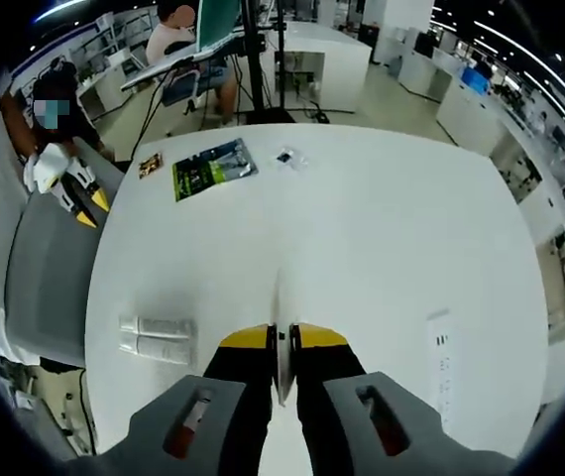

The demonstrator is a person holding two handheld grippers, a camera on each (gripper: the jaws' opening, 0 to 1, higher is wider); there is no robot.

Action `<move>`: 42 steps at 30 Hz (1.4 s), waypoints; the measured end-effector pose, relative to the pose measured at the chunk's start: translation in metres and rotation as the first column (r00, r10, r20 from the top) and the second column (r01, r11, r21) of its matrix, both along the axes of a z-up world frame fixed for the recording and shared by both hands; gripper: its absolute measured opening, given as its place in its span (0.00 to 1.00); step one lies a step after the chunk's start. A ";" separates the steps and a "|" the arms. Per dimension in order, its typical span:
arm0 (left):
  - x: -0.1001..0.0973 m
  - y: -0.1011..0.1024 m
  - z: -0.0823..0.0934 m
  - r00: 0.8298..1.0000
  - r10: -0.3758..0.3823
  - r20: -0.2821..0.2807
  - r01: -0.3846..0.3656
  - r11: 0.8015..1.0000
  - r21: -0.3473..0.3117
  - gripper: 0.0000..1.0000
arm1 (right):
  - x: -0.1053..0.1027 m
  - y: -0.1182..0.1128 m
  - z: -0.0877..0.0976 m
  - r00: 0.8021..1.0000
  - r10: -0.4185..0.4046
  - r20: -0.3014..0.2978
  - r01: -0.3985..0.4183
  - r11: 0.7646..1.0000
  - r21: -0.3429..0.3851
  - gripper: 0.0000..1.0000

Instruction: Arrange the skincare products in the storage area until every visible bottle or jar stands upright without overlapping.

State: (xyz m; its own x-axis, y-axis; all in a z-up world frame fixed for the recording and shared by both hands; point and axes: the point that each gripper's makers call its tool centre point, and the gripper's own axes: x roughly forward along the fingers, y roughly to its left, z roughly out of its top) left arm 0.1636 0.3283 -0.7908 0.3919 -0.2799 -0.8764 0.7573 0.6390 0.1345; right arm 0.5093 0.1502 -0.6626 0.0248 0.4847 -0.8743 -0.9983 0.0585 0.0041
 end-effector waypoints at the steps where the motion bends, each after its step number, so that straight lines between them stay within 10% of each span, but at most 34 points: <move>1: 0.000 0.000 0.000 1.000 -0.001 0.001 0.001 1.000 0.001 0.25 | 0.001 0.000 0.000 1.000 0.004 -0.002 -0.004 1.000 0.000 0.06; 29: 0.002 0.000 0.004 1.000 0.004 0.009 -0.004 1.000 -0.004 0.26 | 0.006 -0.009 0.010 0.996 -0.086 -0.008 0.087 0.993 0.079 0.23; 42: 0.002 0.000 0.003 1.000 -0.002 0.009 0.002 1.000 -0.001 0.26 | 0.003 -0.023 0.063 0.935 -0.350 0.054 0.307 0.878 0.367 0.44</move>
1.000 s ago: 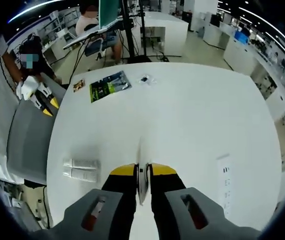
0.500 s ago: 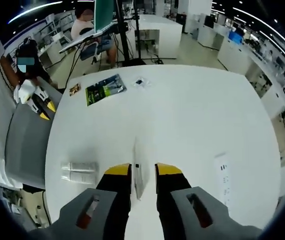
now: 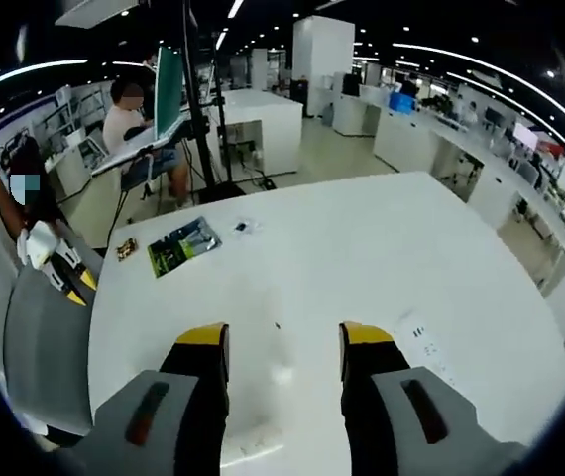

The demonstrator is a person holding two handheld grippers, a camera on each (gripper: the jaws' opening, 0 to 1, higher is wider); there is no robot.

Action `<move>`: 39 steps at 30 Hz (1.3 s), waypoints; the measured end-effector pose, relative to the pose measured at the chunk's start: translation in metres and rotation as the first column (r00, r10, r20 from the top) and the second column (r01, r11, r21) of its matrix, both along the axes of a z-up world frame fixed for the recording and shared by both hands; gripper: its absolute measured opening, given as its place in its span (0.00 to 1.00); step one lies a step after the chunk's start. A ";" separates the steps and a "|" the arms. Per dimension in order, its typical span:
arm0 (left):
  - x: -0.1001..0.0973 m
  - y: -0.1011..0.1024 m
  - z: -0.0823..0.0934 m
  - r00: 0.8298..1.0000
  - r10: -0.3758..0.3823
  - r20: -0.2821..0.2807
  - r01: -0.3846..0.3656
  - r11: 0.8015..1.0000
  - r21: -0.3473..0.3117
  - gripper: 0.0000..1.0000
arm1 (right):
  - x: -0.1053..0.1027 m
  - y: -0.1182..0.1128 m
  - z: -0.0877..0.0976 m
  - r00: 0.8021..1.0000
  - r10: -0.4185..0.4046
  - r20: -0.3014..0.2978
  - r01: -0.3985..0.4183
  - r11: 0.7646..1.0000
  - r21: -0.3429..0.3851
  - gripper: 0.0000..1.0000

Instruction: Arrange the skincare products in the storage area until every visible bottle or jar stands upright without overlapping.

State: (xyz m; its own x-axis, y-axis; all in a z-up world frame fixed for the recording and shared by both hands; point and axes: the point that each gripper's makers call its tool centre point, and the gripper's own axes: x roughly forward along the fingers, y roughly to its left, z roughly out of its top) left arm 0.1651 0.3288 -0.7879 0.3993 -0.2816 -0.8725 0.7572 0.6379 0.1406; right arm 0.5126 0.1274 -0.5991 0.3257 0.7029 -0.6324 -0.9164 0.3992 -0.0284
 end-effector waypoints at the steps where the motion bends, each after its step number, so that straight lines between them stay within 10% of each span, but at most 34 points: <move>1: 0.000 0.000 0.000 1.000 -0.001 -0.002 0.001 1.000 0.001 0.26 | -0.004 -0.001 0.003 1.000 -0.015 0.009 0.015 1.000 0.012 0.44; 7: -0.001 0.000 0.000 1.000 -0.003 0.000 0.003 1.000 0.004 0.26 | -0.031 -0.018 0.008 0.993 -0.116 0.010 0.115 0.988 0.102 0.47; 23: -0.002 -0.001 -0.002 1.000 -0.018 -0.013 0.019 1.000 0.016 0.26 | -0.132 -0.032 -0.059 0.976 -0.179 -0.120 0.192 0.975 0.108 0.59; 39: -0.003 -0.004 0.000 0.999 -0.030 -0.015 0.030 0.999 0.017 0.26 | -0.161 -0.068 -0.102 0.934 -0.328 -0.141 0.332 0.943 0.009 0.72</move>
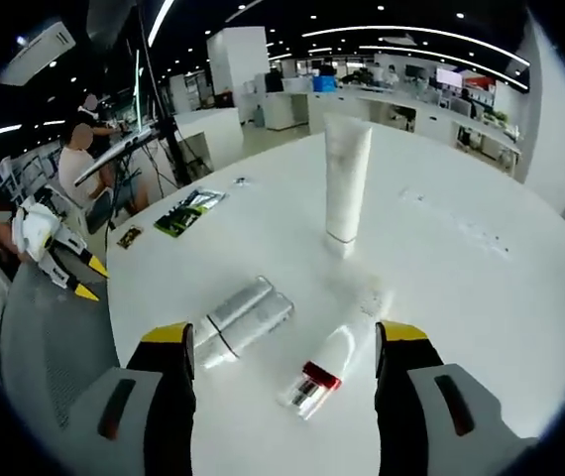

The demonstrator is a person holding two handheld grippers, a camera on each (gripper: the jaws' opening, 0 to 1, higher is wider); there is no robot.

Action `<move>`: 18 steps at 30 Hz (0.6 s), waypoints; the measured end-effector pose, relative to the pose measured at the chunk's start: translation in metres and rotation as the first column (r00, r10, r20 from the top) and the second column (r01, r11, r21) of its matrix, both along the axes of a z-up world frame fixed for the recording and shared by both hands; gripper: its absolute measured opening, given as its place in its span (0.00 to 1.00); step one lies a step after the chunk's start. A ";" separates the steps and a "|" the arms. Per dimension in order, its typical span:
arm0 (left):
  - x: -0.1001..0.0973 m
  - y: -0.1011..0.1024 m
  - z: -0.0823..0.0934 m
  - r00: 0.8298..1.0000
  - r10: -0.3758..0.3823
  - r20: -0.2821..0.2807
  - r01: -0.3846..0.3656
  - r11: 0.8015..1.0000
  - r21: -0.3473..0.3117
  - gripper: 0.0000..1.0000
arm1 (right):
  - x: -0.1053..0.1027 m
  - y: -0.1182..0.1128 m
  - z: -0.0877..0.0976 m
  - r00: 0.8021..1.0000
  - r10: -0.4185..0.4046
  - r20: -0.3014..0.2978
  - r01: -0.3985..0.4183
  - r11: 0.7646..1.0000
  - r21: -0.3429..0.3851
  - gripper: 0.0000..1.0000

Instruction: Arrange the skincare products in the storage area until every visible bottle or jar stands upright without overlapping.

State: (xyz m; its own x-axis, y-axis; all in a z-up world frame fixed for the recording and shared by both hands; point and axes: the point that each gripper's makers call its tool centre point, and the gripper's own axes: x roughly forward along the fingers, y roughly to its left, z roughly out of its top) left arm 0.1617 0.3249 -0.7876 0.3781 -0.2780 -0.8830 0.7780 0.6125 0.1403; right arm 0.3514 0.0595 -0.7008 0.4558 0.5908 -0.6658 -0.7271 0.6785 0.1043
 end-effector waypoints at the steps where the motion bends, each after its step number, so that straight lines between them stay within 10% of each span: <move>1: 0.000 0.000 0.000 1.000 0.000 -0.002 0.000 1.000 0.001 0.26 | -0.001 -0.003 -0.005 1.000 -0.014 -0.010 0.014 1.000 -0.007 0.72; 18: -0.002 0.001 0.000 1.000 0.001 -0.011 -0.001 1.000 0.002 0.26 | -0.011 -0.006 -0.033 0.993 -0.076 -0.093 0.075 0.997 -0.017 0.74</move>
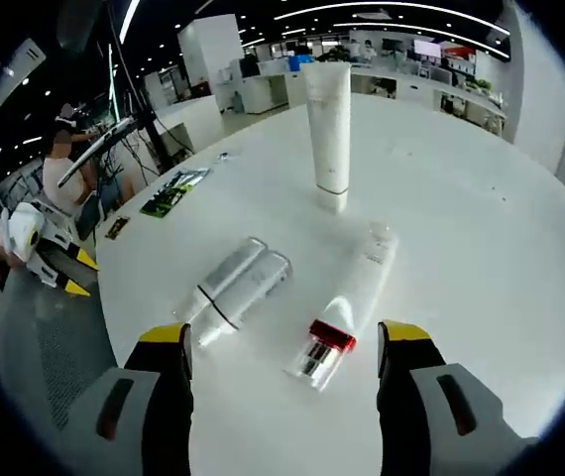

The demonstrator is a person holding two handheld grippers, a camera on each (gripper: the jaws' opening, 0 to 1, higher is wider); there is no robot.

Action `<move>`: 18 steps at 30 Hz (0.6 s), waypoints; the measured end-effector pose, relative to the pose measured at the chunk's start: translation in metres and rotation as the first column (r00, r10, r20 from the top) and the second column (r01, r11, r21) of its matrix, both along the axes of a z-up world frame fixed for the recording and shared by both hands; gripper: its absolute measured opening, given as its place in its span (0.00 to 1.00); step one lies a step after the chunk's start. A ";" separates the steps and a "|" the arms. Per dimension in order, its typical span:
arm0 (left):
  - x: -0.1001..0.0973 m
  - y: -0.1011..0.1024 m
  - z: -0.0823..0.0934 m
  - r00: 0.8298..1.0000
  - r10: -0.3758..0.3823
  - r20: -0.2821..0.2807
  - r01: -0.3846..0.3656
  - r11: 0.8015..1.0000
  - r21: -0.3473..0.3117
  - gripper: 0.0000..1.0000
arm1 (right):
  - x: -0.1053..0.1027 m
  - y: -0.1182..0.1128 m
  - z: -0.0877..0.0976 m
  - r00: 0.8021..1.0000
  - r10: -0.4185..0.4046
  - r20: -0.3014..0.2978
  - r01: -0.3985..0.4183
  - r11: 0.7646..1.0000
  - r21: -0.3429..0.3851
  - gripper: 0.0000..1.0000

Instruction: Arrange the skincare products in the storage area until every visible bottle or jar stands upright without overlapping.

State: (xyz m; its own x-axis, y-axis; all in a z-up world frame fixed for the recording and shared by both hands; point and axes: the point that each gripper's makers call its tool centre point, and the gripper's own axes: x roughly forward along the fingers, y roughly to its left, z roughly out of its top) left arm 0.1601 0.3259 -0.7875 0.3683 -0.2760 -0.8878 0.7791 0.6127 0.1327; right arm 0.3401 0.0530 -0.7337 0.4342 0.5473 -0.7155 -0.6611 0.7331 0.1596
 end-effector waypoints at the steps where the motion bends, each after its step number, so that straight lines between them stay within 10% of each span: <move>1: 0.000 0.000 0.000 1.000 0.002 0.000 -0.002 1.000 -0.001 0.26 | 0.000 -0.001 -0.001 1.000 -0.005 -0.006 0.005 1.000 -0.001 0.74; 18: 0.001 0.000 -0.002 1.000 -0.002 0.000 0.002 1.000 0.002 0.26 | 0.016 -0.021 -0.037 0.976 -0.210 -0.056 0.203 0.974 -0.102 0.56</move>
State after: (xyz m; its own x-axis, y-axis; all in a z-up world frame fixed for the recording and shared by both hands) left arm 0.1606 0.3263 -0.7892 0.3674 -0.2753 -0.8884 0.7805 0.6108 0.1335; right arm 0.3561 0.0322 -0.7705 0.4810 0.3788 -0.7906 -0.4841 0.8667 0.1207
